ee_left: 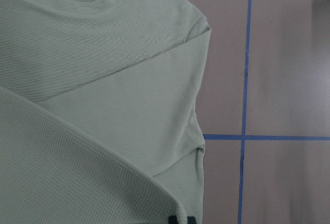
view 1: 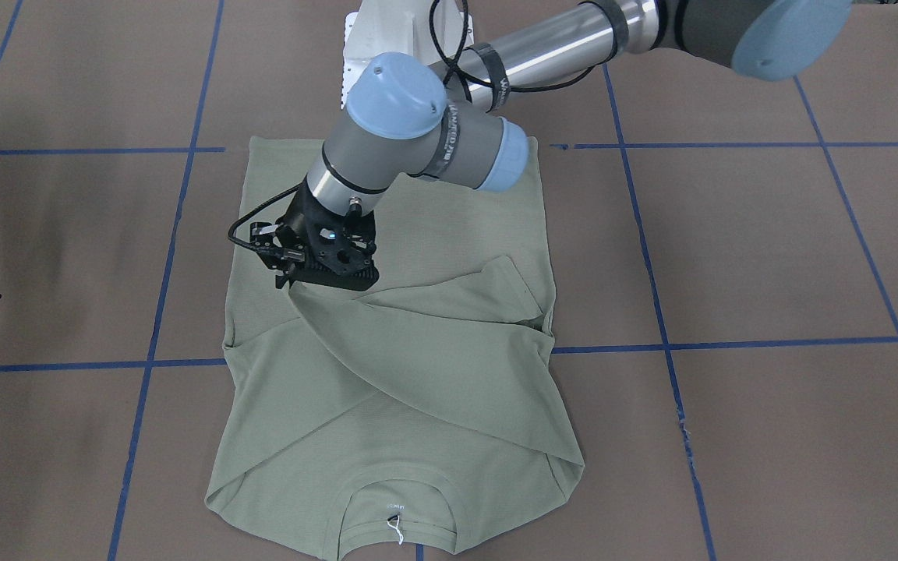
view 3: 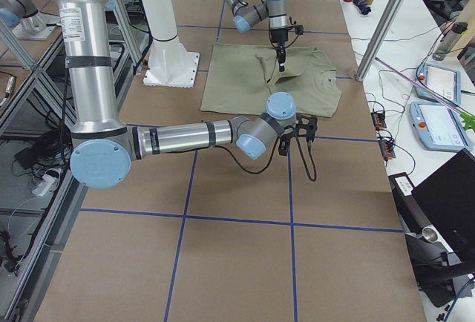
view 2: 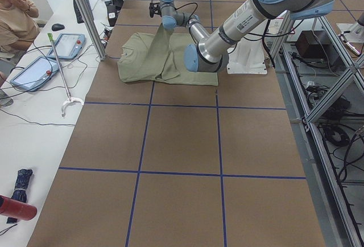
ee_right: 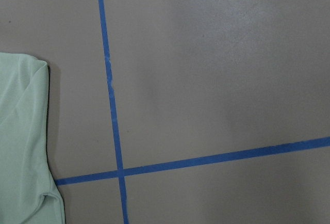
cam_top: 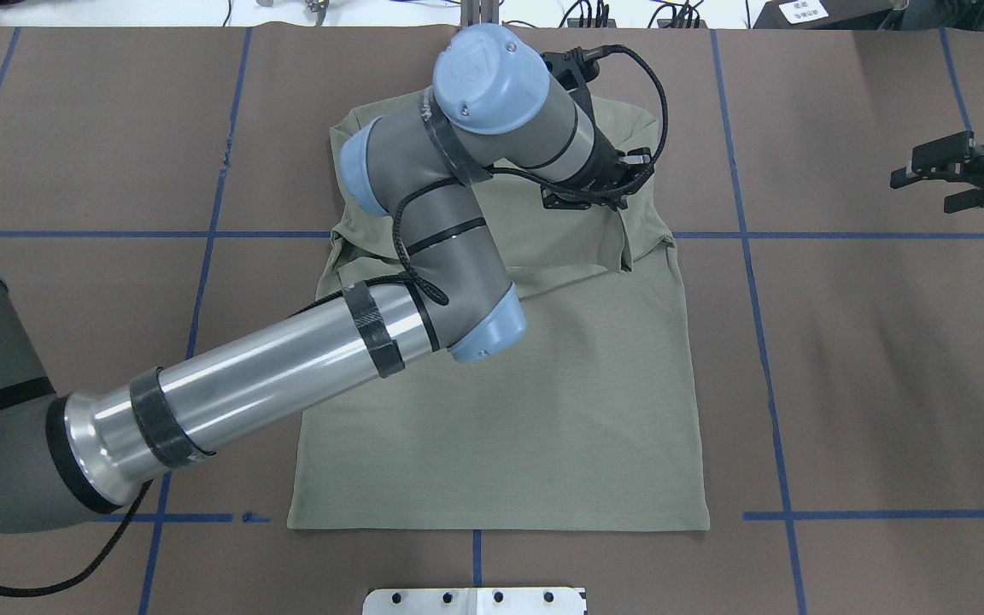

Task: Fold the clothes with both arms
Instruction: 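Fold the held sleeve across the chest toward the right gripper, release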

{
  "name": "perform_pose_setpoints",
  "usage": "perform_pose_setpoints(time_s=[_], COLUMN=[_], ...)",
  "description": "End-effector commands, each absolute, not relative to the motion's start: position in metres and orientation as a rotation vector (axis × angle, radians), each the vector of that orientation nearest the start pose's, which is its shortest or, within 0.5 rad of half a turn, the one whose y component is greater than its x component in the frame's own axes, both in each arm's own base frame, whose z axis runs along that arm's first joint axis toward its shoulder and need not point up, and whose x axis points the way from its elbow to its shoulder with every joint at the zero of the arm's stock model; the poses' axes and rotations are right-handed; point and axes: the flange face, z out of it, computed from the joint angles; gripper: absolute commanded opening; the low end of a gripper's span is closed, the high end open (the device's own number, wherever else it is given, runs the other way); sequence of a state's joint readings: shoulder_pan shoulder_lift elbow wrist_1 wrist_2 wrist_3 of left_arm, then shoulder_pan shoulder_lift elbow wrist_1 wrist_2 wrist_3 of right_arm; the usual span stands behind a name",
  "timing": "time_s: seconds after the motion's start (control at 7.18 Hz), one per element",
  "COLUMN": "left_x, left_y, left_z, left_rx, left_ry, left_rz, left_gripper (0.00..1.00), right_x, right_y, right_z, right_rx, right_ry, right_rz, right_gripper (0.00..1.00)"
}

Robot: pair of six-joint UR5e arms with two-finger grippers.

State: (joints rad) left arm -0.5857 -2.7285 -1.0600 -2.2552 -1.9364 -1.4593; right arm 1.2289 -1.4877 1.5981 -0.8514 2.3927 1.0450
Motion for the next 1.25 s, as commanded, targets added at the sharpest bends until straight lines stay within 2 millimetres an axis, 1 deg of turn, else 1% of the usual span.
perform_pose_setpoints(time_s=[0.0, 0.14, 0.28, 0.42, 0.56, 0.7, 0.84, 0.98, 1.11], left_x=[0.664, 0.676, 0.680, 0.679, 0.673, 0.650, 0.633, 0.598, 0.553], left_y=[-0.509, -0.509, -0.505, -0.504, -0.502, -0.496, -0.497, -0.500, -0.498], left_z=[0.013, 0.009, 0.008, 0.006, -0.003, -0.022, -0.024, -0.002, 0.041], left_rx=[0.172, 0.191, 0.183, 0.184, 0.175, 0.174, 0.157, 0.149, 0.180], left_ry=[1.347, 1.351, 1.358, 1.364, 1.383, 1.421, 1.411, 1.410, 1.401], left_rz=[-0.184, -0.207, -0.211, -0.211, -0.226, -0.219, -0.212, -0.200, -0.172], left_gripper=[0.00, 0.03, 0.38, 0.66, 0.68, 0.72, 0.72, 0.72, 0.71], right_x=[-0.125, -0.125, -0.125, -0.126, -0.127, -0.131, -0.145, -0.176, -0.204], right_y=[-0.531, -0.531, -0.532, -0.533, -0.534, -0.532, -0.527, -0.511, -0.495], right_z=[0.517, 0.518, 0.519, 0.518, 0.512, 0.509, 0.501, 0.477, 0.448], right_rx=[0.104, 0.105, 0.105, 0.103, 0.105, 0.087, 0.065, 0.018, -0.012], right_ry=[-1.090, -1.086, -1.084, -1.086, -1.091, -1.100, -1.113, -1.136, -1.152], right_rz=[0.294, 0.297, 0.299, 0.305, 0.313, 0.321, 0.318, 0.329, 0.388], right_gripper=[1.00, 1.00, 1.00, 1.00, 1.00, 1.00, 1.00, 1.00, 1.00])
